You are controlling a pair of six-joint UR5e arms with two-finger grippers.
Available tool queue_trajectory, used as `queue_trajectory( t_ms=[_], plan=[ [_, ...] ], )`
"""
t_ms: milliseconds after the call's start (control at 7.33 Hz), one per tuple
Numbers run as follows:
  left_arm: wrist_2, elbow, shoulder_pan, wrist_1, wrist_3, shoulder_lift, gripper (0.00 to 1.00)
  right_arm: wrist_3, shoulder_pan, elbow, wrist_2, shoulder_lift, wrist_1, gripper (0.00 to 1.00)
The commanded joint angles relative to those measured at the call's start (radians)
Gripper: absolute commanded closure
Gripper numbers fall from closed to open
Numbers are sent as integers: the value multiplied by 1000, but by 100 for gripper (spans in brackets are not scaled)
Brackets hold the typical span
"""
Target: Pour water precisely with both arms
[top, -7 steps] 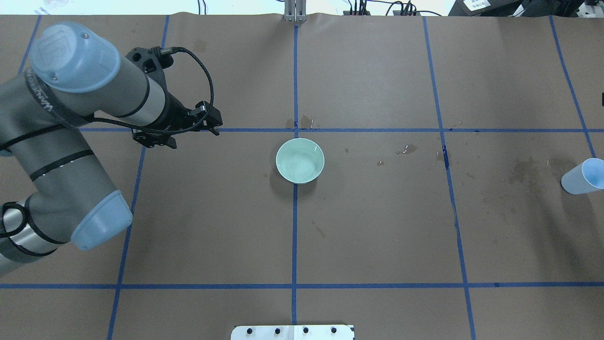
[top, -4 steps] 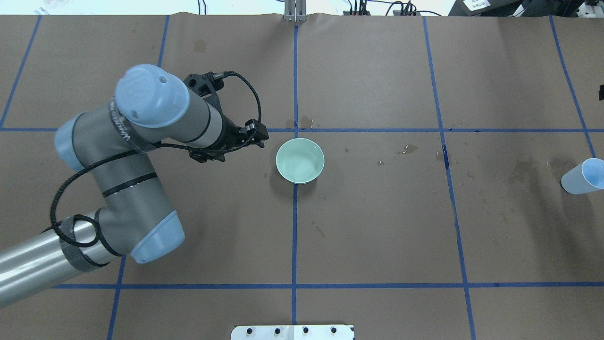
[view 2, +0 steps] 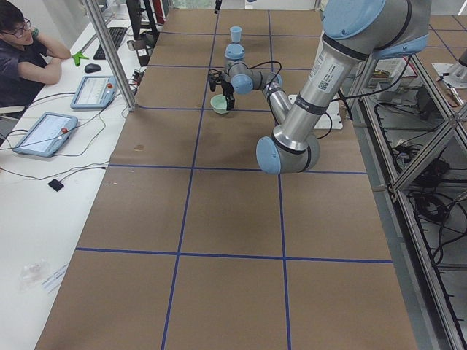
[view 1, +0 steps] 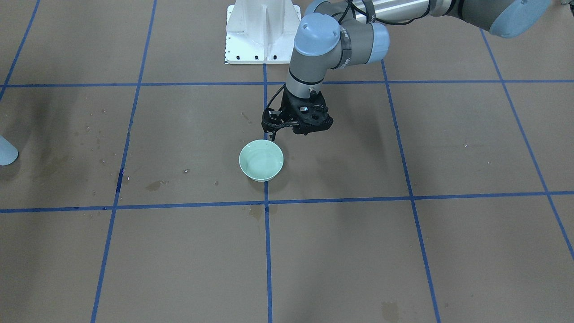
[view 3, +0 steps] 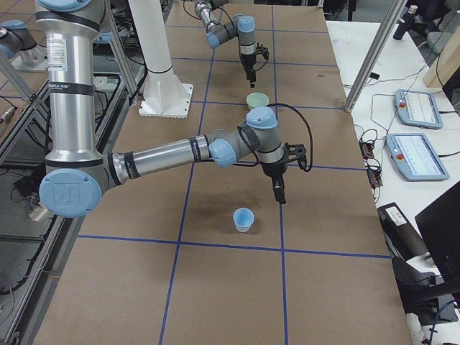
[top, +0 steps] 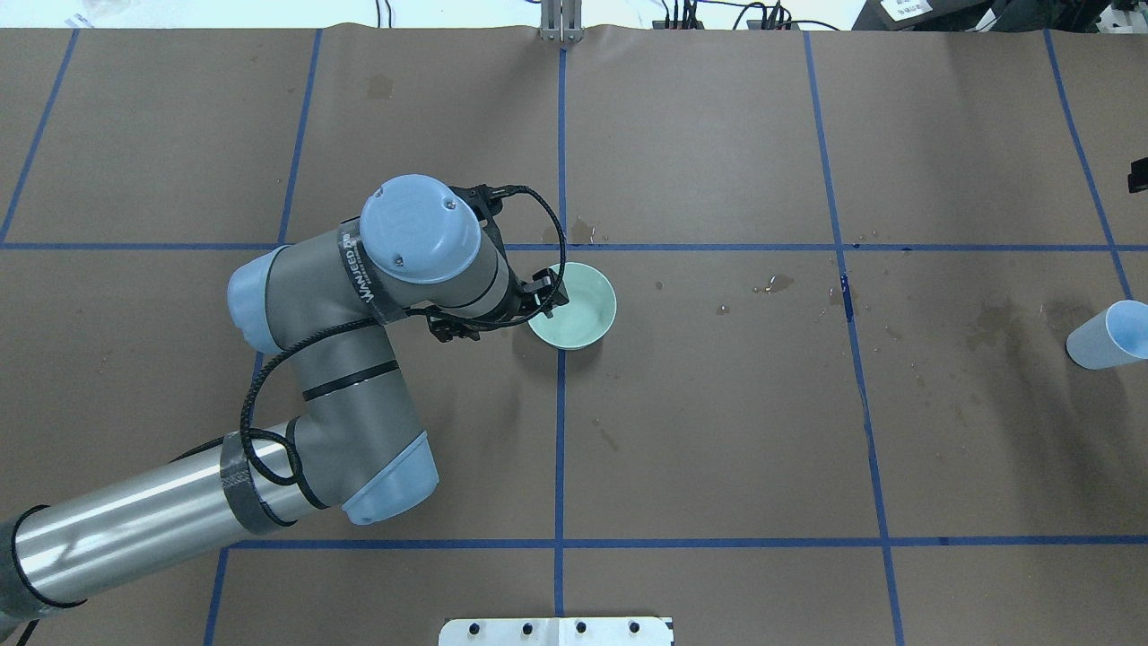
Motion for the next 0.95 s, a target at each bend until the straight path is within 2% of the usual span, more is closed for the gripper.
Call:
queue_trajectory(
  t_ms=[0, 136, 409, 545, 818],
  plan=[
    [2, 80, 4, -24, 1, -47, 1, 0, 0, -2, 33, 31, -56, 1],
    [2, 122, 4, -70, 2, -56, 2, 0, 0, -2, 57, 60, -108, 1],
    [2, 140, 1, -87, 8, -56, 14, 0, -1, -4, 71, 85, -181, 1],
    [2, 153, -1, -96, 8, -56, 19, 0, 0, -7, 71, 90, -181, 1],
    [2, 224, -1, -192, 8, -56, 28, 0, 0, -22, 71, 102, -179, 1]
  ],
)
